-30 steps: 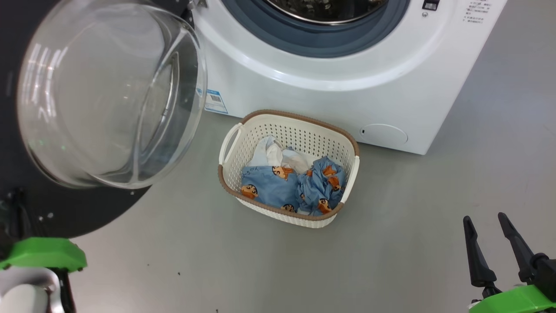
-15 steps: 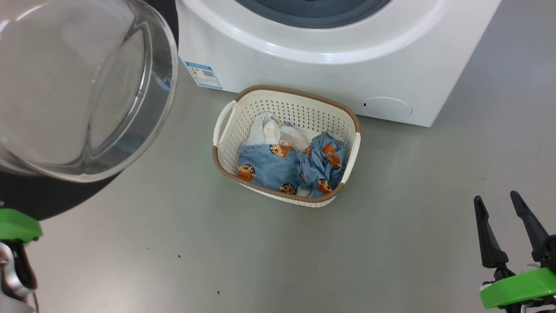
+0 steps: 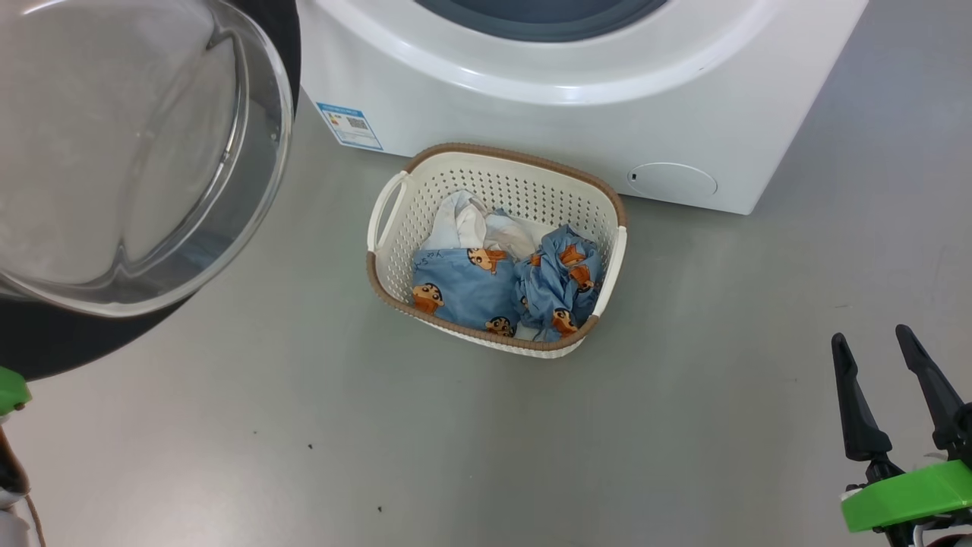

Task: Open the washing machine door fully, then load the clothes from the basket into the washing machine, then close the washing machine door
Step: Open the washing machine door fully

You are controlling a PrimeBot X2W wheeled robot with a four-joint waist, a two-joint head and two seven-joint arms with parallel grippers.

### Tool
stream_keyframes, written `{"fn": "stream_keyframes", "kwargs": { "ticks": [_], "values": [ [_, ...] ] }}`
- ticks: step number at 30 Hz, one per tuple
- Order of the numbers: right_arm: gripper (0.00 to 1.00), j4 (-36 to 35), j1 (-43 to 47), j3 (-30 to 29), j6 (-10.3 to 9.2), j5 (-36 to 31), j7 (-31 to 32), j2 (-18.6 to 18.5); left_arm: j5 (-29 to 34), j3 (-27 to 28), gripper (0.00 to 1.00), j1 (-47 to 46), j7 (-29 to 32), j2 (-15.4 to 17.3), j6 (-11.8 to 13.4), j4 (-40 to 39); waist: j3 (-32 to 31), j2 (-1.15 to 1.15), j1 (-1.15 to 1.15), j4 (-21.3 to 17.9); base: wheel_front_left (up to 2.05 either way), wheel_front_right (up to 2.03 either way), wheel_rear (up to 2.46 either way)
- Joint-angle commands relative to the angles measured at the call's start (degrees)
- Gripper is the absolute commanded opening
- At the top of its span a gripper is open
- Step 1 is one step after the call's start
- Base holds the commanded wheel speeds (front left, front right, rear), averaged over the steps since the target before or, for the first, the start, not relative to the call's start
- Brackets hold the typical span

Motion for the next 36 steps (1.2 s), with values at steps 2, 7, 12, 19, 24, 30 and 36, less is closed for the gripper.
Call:
{"fn": "stream_keyframes", "kwargs": {
  "ticks": [2,7,12,19,24,30,36],
  "values": [
    [1.0,-1.5,-0.8,1.2,0.51,0.4,0.1,-0.5,1.0,3.3,0.0,-0.5,-0.5,2.9,0.0,-1.3,-0.1,0.0,0.0,0.0,0.0,0.0,0.0],
    [1.0,-1.2,-0.7,1.4,0.51,0.4,-0.2,-0.2,3.7,6.0,0.0,3.4,-0.5,-0.3,-0.3,-5.7,-0.7,0.0,0.0,-0.2,0.0,0.0,0.0],
    [1.0,-1.0,-0.4,1.7,0.51,0.3,-0.3,0.1,6.0,7.8,0.0,8.1,-0.5,-3.9,-1.1,-10.9,-1.7,0.0,0.0,-0.5,0.0,0.0,0.0],
    [1.0,-0.9,0.0,2.2,0.51,0.0,-0.7,1.0,8.9,8.9,0.0,15.3,-0.5,-10.0,-3.1,-20.0,-3.4,0.0,0.0,-0.8,0.0,0.0,0.0],
    [1.0,-0.7,0.1,2.9,0.51,-0.1,-1.1,1.5,9.8,7.1,0.0,20.2,-0.5,-12.9,-5.3,-25.1,-4.8,0.0,0.0,-1.5,0.0,0.0,0.0],
    [1.0,-0.3,0.3,3.9,0.51,-0.1,-1.6,2.4,8.6,2.1,0.73,25.6,-0.5,-14.2,-6.5,-30.3,-6.6,0.0,0.0,-2.8,0.0,0.0,0.0],
    [1.0,0.0,0.6,4.2,0.51,-0.3,-2.1,3.2,8.6,-4.0,1.0,28.3,-0.5,-14.4,-6.9,-31.8,-7.9,0.0,0.0,-4.1,0.0,0.0,0.0]
  ]
}}
